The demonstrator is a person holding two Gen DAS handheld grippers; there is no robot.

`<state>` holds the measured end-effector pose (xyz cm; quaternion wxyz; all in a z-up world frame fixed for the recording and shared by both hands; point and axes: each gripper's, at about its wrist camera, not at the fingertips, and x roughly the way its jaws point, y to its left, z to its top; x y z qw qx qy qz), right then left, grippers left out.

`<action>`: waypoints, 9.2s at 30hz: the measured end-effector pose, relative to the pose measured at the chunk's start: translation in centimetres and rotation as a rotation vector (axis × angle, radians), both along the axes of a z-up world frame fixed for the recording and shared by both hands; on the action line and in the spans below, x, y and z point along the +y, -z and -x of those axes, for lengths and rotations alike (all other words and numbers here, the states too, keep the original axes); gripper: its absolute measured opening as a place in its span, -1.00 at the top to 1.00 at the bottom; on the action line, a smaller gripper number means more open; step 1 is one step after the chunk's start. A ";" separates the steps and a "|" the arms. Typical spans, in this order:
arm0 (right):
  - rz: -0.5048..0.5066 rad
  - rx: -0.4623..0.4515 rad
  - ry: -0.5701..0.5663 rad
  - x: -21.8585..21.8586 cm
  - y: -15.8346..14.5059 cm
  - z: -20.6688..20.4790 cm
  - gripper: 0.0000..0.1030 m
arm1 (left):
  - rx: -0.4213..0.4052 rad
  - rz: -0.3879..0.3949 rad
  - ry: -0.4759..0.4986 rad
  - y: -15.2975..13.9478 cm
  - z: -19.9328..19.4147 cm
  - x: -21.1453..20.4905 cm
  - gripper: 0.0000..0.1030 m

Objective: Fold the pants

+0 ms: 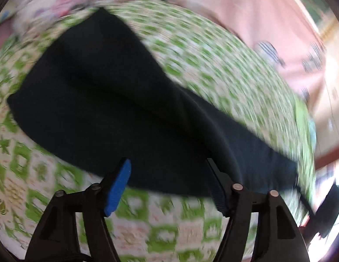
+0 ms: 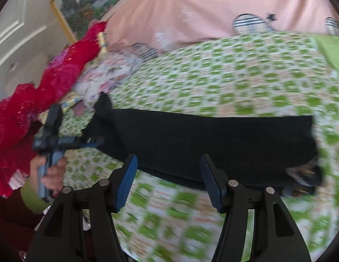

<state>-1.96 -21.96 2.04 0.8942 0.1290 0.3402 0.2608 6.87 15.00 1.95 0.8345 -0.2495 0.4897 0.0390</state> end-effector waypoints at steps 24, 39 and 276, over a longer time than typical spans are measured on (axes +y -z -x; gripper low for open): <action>0.106 0.058 -0.350 21.0 1.9 -11.0 -0.12 | 0.244 -0.411 -0.122 1.4 -12.3 4.7 0.42; 0.579 -0.118 -0.399 27.8 3.7 -12.5 0.87 | 0.008 -0.157 -0.131 -1.0 -4.6 7.9 0.84; -0.351 0.110 0.628 -11.8 6.8 2.7 0.75 | -0.064 -0.055 1.340 3.3 -14.4 -39.6 0.81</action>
